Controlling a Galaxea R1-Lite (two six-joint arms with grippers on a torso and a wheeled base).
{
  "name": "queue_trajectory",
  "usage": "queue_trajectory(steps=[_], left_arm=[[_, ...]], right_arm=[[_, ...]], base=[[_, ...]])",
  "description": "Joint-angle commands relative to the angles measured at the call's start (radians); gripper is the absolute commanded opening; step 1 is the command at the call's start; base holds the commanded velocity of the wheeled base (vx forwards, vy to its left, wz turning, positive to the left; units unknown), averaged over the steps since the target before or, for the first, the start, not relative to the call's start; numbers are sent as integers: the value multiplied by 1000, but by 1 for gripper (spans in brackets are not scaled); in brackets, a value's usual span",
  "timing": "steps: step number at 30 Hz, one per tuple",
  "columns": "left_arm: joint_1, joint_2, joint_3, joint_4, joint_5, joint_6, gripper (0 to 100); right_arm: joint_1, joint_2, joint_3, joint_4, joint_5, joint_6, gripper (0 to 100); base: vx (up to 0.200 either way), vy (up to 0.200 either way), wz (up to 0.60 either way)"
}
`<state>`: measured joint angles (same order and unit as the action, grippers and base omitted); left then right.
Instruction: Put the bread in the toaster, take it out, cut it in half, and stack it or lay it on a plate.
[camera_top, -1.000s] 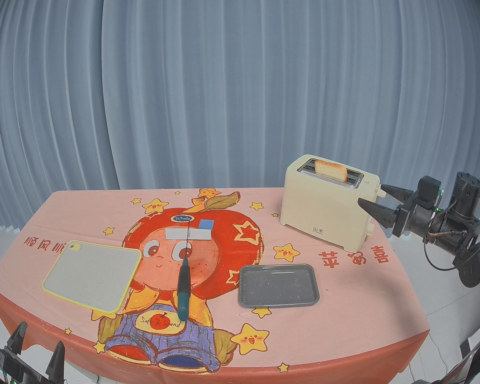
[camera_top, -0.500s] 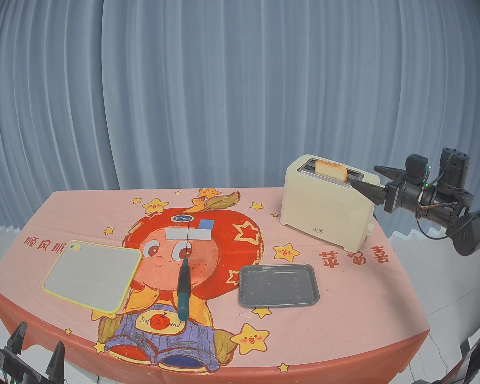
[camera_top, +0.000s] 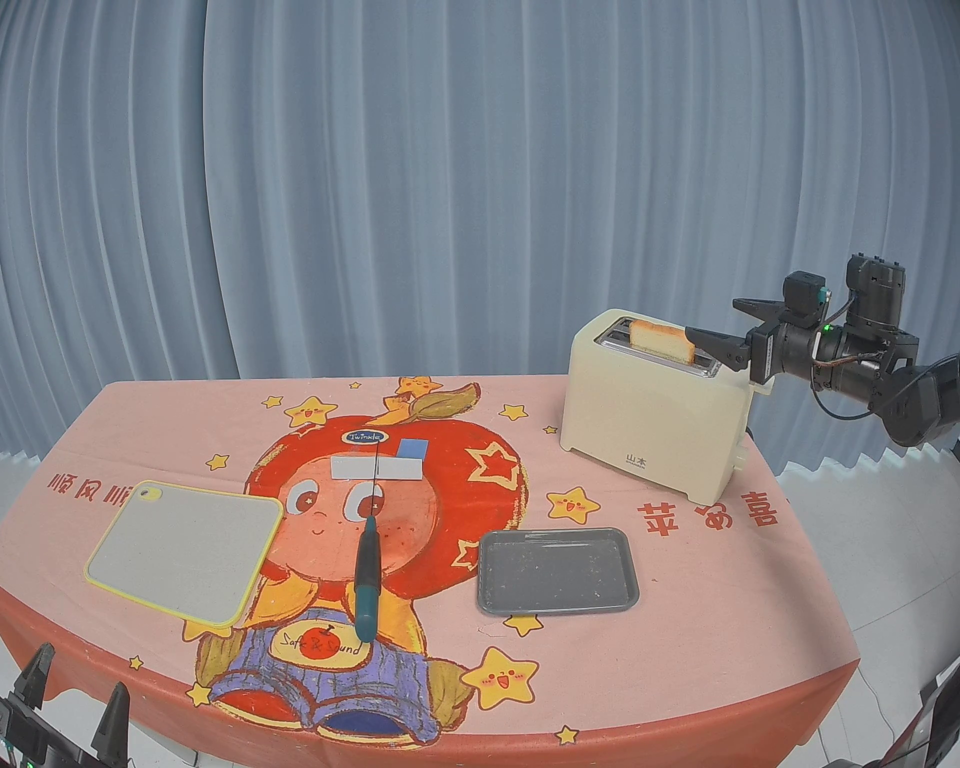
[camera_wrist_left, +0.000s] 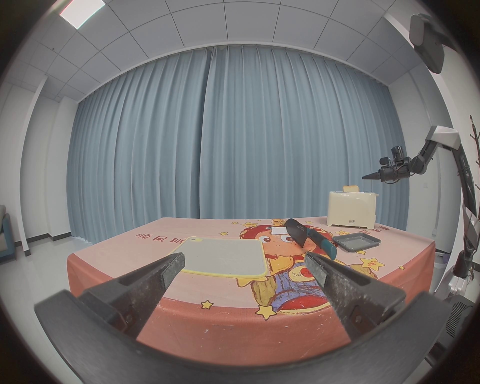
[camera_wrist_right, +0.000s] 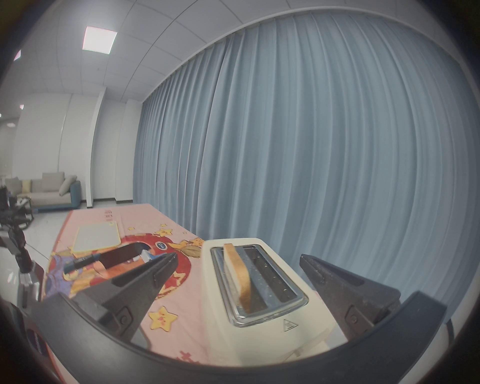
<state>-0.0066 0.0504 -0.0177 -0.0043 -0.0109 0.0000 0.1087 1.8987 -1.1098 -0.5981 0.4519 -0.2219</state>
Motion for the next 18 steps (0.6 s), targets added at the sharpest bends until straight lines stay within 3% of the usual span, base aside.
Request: queue_trajectory(steps=[1,4,7,10,18], left_arm=[[0,0,18,0,0,0,100],[0,0,18,0,0,0,100],[0,0,18,0,0,0,100],[0,0,18,0,0,0,100],[0,0,18,0,0,0,100]], right_arm=[[-4,60,-18,1,1,-11,100],[3,74,-27,1,1,-17,100],[0,115,-50,0,2,-74,100],[5,123,-50,1,2,-93,100],[22,141,-71,1,4,-99,100]], base=[[0,0,0],[0,0,0],[0,0,0],[0,0,0],[0,0,0]])
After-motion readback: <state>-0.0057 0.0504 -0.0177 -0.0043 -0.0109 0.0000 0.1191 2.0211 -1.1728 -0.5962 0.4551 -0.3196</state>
